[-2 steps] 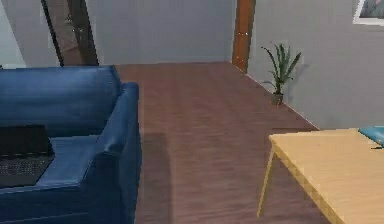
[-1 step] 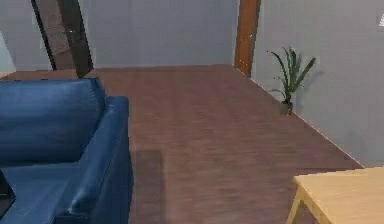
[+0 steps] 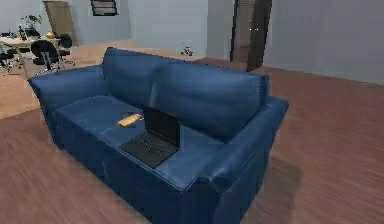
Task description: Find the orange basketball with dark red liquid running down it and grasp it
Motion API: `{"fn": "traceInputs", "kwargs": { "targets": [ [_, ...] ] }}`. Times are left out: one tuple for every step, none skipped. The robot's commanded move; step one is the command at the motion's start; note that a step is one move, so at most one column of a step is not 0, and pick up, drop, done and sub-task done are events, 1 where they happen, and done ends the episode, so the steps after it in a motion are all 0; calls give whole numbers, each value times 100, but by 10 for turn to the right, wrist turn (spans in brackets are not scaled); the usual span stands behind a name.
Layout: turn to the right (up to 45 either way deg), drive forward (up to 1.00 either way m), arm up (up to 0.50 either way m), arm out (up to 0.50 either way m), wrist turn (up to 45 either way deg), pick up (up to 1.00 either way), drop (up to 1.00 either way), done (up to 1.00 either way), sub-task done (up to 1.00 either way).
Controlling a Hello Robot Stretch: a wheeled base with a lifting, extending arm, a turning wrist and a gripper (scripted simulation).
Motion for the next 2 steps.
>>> {"fn": "traceInputs", "kwargs": {
  "targets": [
    [-450,0,0,0,0,0,0,0,0],
    [-30,0,0,0,0,0,0,0,0]
  ]
}}
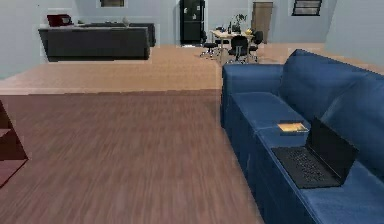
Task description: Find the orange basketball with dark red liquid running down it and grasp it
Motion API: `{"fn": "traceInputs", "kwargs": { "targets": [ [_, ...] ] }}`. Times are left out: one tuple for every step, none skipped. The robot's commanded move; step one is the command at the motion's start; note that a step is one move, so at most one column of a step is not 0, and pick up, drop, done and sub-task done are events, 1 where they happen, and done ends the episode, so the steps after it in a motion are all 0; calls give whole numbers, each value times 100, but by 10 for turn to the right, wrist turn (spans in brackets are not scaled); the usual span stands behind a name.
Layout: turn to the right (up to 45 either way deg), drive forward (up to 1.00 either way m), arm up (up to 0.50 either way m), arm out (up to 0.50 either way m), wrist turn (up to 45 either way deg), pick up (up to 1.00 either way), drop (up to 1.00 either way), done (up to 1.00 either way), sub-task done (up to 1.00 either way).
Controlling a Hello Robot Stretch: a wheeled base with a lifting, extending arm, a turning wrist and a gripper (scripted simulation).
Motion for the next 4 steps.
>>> {"fn": "traceInputs", "kwargs": {
  "targets": [
    [0,100,0,0,0,0,0,0,0],
    [0,100,0,0,0,0,0,0,0],
    [0,100,0,0,0,0,0,0,0],
    [450,0,0,0,0,0,0,0,0]
  ]
}}
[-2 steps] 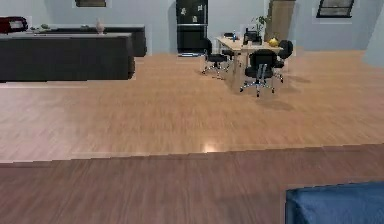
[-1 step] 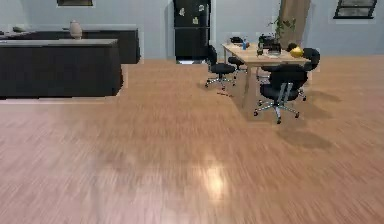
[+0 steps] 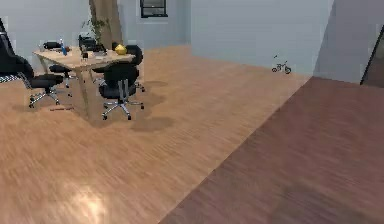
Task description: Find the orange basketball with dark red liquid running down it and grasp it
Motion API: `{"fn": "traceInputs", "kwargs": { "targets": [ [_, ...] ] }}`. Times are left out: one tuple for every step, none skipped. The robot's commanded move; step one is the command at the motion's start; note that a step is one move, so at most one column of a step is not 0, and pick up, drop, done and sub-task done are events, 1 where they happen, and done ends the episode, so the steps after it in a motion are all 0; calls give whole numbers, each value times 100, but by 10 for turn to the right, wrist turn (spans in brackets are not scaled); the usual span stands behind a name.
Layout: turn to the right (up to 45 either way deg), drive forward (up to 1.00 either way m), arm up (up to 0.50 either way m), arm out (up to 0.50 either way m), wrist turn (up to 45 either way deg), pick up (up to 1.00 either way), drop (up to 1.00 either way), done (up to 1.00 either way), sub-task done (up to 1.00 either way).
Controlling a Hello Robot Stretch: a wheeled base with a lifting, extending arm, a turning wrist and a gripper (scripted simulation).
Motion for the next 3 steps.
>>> {"fn": "traceInputs", "kwargs": {
  "targets": [
    [330,0,0,0,0,0,0,0,0],
    [0,100,0,0,0,0,0,0,0],
    [0,60,0,0,0,0,0,0,0]
  ]
}}
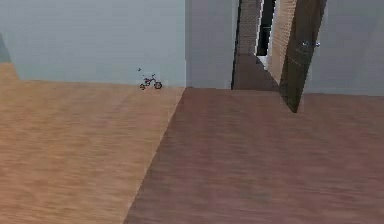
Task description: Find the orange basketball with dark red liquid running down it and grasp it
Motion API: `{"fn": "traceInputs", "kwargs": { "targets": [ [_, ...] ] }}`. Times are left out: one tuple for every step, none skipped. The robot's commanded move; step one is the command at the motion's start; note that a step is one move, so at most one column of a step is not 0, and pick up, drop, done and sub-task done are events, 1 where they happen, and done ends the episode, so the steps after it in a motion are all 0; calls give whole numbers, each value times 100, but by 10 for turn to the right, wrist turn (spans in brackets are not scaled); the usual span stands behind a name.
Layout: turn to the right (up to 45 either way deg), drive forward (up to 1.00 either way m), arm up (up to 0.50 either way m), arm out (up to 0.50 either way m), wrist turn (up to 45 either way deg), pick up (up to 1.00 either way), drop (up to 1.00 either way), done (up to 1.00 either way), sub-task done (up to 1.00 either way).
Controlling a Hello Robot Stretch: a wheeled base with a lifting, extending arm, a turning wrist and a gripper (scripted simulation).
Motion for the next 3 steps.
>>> {"fn": "traceInputs", "kwargs": {
  "targets": [
    [450,0,0,0,0,0,0,0,0],
    [30,0,0,0,0,0,0,0,0],
    [30,0,0,0,0,0,0,0,0]
  ]
}}
